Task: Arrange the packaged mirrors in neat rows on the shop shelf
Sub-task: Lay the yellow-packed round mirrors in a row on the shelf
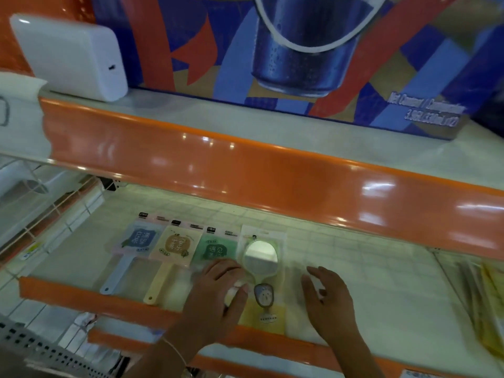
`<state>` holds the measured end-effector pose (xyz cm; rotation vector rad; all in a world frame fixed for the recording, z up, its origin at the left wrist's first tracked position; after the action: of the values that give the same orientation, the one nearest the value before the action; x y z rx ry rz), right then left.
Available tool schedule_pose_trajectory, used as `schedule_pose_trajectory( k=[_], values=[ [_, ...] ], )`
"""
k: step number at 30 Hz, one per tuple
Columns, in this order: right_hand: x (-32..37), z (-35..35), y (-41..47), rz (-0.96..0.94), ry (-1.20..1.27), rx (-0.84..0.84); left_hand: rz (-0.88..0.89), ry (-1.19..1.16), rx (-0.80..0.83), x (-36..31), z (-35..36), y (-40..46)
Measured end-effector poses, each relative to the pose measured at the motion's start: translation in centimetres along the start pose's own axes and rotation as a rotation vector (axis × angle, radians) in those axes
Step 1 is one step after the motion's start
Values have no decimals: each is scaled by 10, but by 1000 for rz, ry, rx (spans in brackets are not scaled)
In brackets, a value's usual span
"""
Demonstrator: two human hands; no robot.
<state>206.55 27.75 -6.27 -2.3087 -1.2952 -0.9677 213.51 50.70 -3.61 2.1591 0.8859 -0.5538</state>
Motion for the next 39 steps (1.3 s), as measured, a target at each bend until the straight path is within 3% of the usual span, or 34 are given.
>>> schedule_pose_trajectory(
  k=[8, 21, 24, 29, 32, 39],
  values=[
    [-65, -91, -6, 49, 16, -171, 25, -52, 147, -100, 102, 53],
    [-218, -277, -21, 201, -147, -575, -132, -369, 649, -258, 305, 97],
    [-255, -297, -20, 349, -220, -562, -141, -385, 685, -282, 335, 98],
    [-306, -303, -13, 623, -194, -349, -240, -440, 714, -301, 367, 98],
    [-310, -305, -10, 640, -242, -300, -247, -420, 704, -303, 375, 100],
    [-301, -317, -10, 599, -260, -378, -249, -364, 639, -301, 375, 106]
  ],
)
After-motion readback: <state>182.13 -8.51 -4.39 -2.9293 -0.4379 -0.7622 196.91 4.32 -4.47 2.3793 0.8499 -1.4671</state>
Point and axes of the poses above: each hand's wrist, its own y-axis towards the middle knuckle, its own z-axis out of the palm, x = y × z, the point moved 7 cm from there along y, towards the middle knuckle, and after that the axes turned 1 degree about x, right-handed, at the moved point
